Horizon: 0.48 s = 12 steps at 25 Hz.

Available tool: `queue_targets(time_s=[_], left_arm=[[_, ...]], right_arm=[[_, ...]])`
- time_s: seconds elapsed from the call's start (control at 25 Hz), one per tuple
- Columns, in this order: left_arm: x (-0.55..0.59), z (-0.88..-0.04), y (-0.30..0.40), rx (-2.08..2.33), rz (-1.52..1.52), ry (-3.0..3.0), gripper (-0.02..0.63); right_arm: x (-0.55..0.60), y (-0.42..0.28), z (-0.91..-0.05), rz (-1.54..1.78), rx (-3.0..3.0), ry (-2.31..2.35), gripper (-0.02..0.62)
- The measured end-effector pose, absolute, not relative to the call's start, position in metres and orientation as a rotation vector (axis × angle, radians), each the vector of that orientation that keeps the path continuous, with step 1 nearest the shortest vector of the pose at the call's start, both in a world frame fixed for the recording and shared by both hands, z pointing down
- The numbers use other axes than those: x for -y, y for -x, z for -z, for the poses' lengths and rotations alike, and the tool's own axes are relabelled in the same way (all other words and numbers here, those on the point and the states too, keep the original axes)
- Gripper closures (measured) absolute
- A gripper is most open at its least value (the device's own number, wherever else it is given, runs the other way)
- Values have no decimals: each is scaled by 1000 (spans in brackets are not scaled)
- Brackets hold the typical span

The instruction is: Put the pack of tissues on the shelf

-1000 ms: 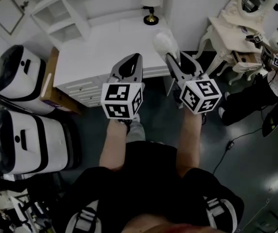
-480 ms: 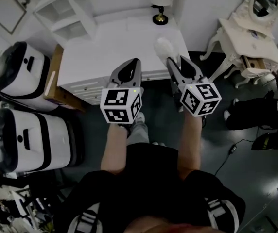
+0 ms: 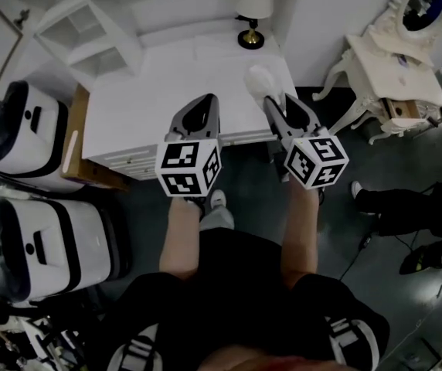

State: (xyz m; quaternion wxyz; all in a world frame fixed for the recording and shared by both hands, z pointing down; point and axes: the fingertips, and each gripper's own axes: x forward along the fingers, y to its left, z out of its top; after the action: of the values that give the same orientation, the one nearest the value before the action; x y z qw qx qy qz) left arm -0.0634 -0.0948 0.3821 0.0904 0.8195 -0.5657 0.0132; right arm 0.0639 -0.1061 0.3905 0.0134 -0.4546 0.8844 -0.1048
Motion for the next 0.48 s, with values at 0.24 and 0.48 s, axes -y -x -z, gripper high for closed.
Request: queue_targets(time_s=[0.24, 0.48], left_arm=[[163, -383, 65, 1618, -73, -2456, 595], [220, -391, 75, 1539, -125, -2481, 595]], right_arm=[[166, -69, -394, 376, -2689, 1504, 451], [219, -60, -403, 432, -2629, 1577, 451]])
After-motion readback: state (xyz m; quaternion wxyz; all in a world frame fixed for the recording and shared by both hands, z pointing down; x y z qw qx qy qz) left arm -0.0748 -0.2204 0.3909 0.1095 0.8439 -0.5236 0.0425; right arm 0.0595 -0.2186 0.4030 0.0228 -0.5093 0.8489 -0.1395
